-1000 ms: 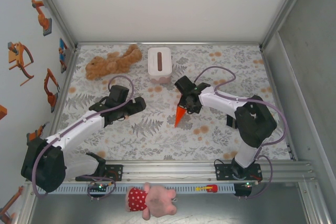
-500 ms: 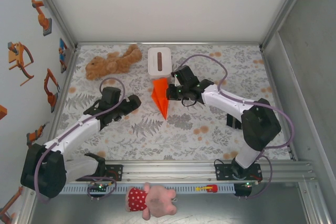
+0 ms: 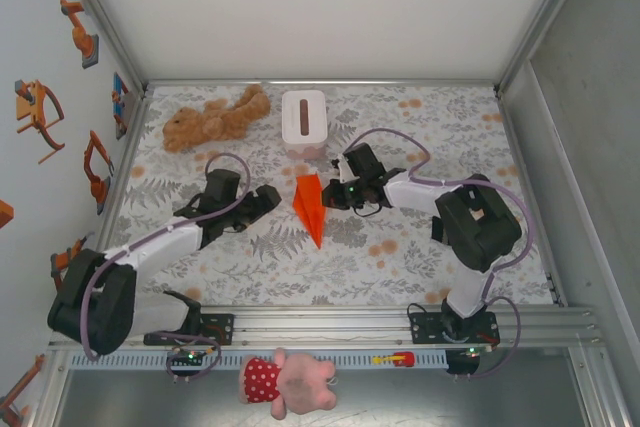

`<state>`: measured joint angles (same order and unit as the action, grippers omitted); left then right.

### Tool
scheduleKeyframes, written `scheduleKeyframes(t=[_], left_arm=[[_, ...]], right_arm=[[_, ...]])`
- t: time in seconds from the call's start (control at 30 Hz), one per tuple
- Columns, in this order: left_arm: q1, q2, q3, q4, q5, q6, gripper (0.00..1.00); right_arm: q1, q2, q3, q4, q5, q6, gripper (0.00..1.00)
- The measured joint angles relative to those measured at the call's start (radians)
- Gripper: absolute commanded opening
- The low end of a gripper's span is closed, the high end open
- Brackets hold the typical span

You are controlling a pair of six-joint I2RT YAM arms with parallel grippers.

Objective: Fold a paper plane with a square sheet of paper (pick it up from the middle)
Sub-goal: Move the paper plane to the top-center of the table.

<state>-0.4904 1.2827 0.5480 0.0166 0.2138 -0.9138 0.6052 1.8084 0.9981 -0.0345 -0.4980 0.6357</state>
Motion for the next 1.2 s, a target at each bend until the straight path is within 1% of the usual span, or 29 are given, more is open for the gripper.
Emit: scheduleKeyframes(t=[0.1, 0.23, 0.4, 0.5, 0.57, 0.63, 0.77, 0.9, 1.03, 1.1, 1.2], left_arm=[[-0.039, 0.071, 0.018, 0.017, 0.013, -0.013, 0.74], [-0.085, 0.184, 0.088, 0.045, 0.035, -0.023, 0.67], [-0.105, 0.282, 0.154, 0.103, 0.078, -0.029, 0.64], [-0.111, 0.305, 0.174, 0.117, 0.090, -0.035, 0.57], [-0.114, 0.319, 0.191, 0.113, 0.090, -0.039, 0.50], [-0.118, 0.341, 0.219, 0.095, 0.089, -0.043, 0.43], [-0.124, 0.387, 0.271, 0.053, 0.086, -0.041, 0.34], [-0.124, 0.431, 0.315, 0.011, 0.084, -0.039, 0.20], [-0.124, 0.438, 0.338, -0.030, 0.073, -0.031, 0.09], [-0.124, 0.438, 0.340, -0.037, 0.066, -0.025, 0.05], [-0.124, 0.438, 0.340, -0.043, 0.055, -0.024, 0.04]], right_arm=[[-0.019, 0.006, -0.025, 0.020, -0.008, 0.003, 0.00], [-0.033, 0.006, -0.050, 0.037, -0.011, 0.003, 0.00], [-0.035, 0.006, -0.063, 0.059, -0.014, 0.004, 0.00], [-0.035, 0.006, -0.068, 0.066, -0.015, 0.008, 0.00], [-0.035, 0.006, -0.069, 0.070, -0.017, 0.011, 0.00], [-0.035, 0.006, -0.070, 0.073, -0.020, 0.014, 0.00], [-0.035, 0.006, -0.076, 0.077, -0.027, 0.018, 0.00], [-0.035, 0.005, -0.077, 0.077, -0.030, 0.019, 0.00], [-0.040, -0.006, -0.092, 0.077, -0.027, 0.021, 0.00], [-0.045, -0.027, -0.109, 0.076, -0.020, 0.022, 0.00], [-0.056, -0.063, -0.124, 0.074, -0.002, 0.025, 0.00]])
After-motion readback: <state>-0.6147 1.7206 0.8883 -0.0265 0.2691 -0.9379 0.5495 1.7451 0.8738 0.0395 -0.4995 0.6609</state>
